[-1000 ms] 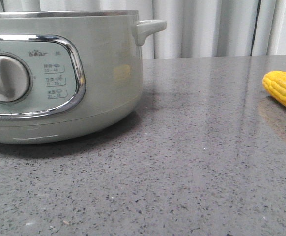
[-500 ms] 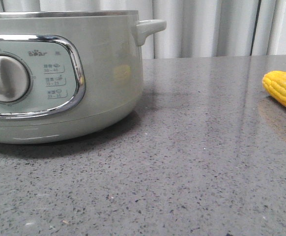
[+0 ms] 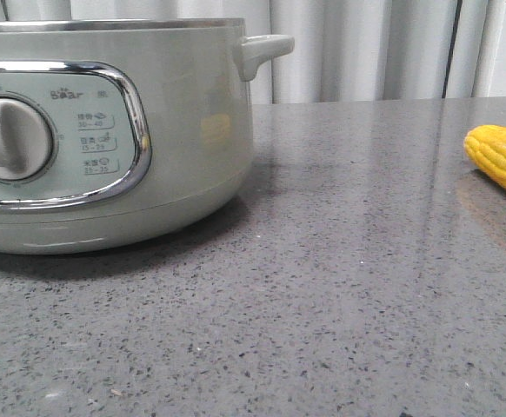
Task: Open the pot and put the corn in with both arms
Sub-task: 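Grasp the yellow corn cob with the right gripper and lift it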
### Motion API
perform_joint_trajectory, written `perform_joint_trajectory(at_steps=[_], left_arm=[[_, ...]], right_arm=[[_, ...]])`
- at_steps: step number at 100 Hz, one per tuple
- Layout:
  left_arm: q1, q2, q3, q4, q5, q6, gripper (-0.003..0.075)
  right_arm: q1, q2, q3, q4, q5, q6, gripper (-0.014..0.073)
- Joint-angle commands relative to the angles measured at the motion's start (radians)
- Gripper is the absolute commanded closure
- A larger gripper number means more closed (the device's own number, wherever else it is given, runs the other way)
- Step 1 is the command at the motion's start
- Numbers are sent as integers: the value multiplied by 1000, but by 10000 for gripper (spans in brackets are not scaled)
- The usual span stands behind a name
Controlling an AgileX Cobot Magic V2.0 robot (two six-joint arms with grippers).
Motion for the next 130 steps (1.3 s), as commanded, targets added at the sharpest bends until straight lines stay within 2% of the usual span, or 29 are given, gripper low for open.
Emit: perform_joint_trajectory(at_steps=[1, 21, 57, 76, 97, 107, 130], left_arm=[[1, -39, -32, -17, -79, -10, 321], [-67, -172, -32, -72, -93, -10, 321], [-303, -534, -32, -49, -97, -10, 321], [-337, -701, -32, -28, 14, -10, 321], [-337, -814, -32, -4, 149, -10, 321], [-337, -821, -32, -5, 151, -10, 321], [-337, -822, -32, -5, 149, -10, 321]], right_arm=[[1, 15, -33, 2, -62, -5, 134], [1, 119, -56, 19, -54, -5, 134], [1, 650, -337, -39, 46, -3, 134], [-31, 847, -425, -153, 42, 76, 134], [-58, 972, -430, -154, 43, 77, 141], [-58, 1012, -430, -154, 68, 77, 210], [-58, 996, -450, -117, 97, 77, 542]])
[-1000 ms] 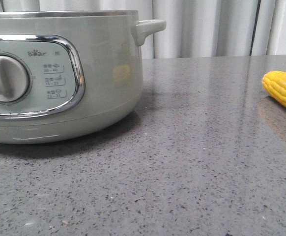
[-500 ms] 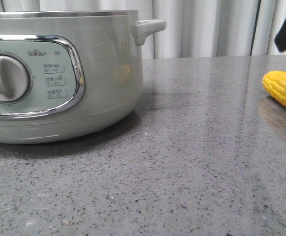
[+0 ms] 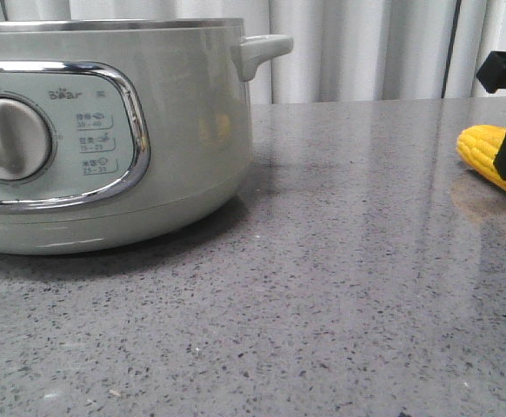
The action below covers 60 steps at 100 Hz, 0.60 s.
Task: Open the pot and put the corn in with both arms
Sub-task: 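Grasp the yellow corn cob with the right gripper and lift it, then carry the corn over the pot and release it inside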
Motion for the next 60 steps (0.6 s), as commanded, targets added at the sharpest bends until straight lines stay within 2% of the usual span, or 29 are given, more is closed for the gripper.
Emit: perform_joint_trajectory(at_steps=[1, 9, 23, 40, 60], left_arm=[[-8, 6, -32, 0, -68, -6, 321], [-8, 6, -32, 0, -68, -6, 321], [-8, 6, -32, -2, -68, -6, 321], [-8, 6, -32, -2, -69, -6, 321], [-8, 6, -32, -2, -72, -6, 321]], right_arm=[[-8, -51, -44, 37, -12, 3, 555], [4, -97, -73, 77, -10, 1, 598], [84, -182, -163, 162, -7, -26, 599], [302, -195, -313, 212, -55, -37, 599], [556, -108, -410, 212, -296, -37, 597]])
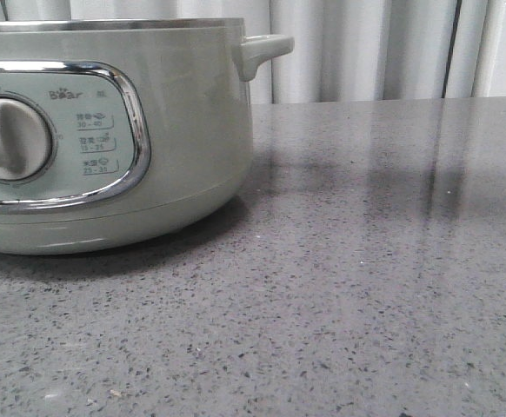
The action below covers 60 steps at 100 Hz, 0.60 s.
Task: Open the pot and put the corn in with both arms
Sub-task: 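Carry the corn over the pot and release it inside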
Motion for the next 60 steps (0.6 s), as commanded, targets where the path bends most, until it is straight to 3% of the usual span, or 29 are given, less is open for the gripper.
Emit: perform_joint_trajectory(at_steps=[1, 11, 26, 33, 50, 60], left_arm=[[-8, 6, -32, -2, -74, -6, 321], [-8, 6, -32, -4, -70, -6, 321], [-8, 5, -32, -4, -70, -6, 321], [-8, 3, -32, -6, -70, -6, 321], [-8, 3, -32, -6, -62, -6, 321], [-8, 3, -32, -6, -57, -6, 321]], right_arm=[[82, 27, -67, 18, -167, -15, 597], [147, 110, -116, 16, -231, -15, 597], [175, 248, -203, 16, -214, -15, 566], [175, 296, -234, 16, -189, -15, 477], [175, 336, -244, 16, -177, -15, 105], [175, 326, -244, 14, -171, -15, 36]])
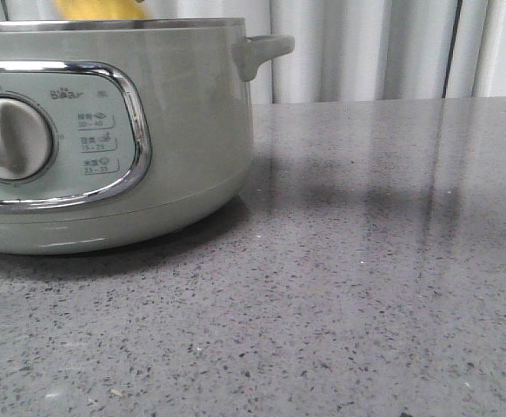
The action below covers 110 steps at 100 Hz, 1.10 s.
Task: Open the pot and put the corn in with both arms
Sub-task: 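Carry the corn over the pot and release it inside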
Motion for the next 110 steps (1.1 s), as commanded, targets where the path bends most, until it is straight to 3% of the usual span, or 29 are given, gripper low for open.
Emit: perform_joint_trajectory(at_steps=[1, 24, 36, 46, 53, 77, 99, 110], left_arm=[[-8, 8, -32, -6, -66, -6, 321], [-8, -45, -32, -6, 7, -6, 395], [-8, -99, -32, -1, 98, -5, 503], [-8, -145, -32, -1, 177, -3, 631], [-8, -172, -32, -1, 217, -4, 720], [-8, -211, -32, -41, 334, 20, 740], [-43, -211, -30, -476, 407, 485, 741], [-45, -211, -17, -555, 405, 529, 741]], right_arm=[[-2, -61, -42, 5, -53, -15, 38], [-16, -202, -39, -136, -2, -15, 128], [-16, -313, -34, -220, 42, -15, 339], [-16, -421, 21, -264, 49, -15, 559], [-16, -513, 90, -294, 36, -15, 662], [-16, -888, 449, -394, -88, -15, 636], [-84, -1208, 709, -444, -44, 0, 636], [-149, -1325, 782, -486, -47, 0, 636]])
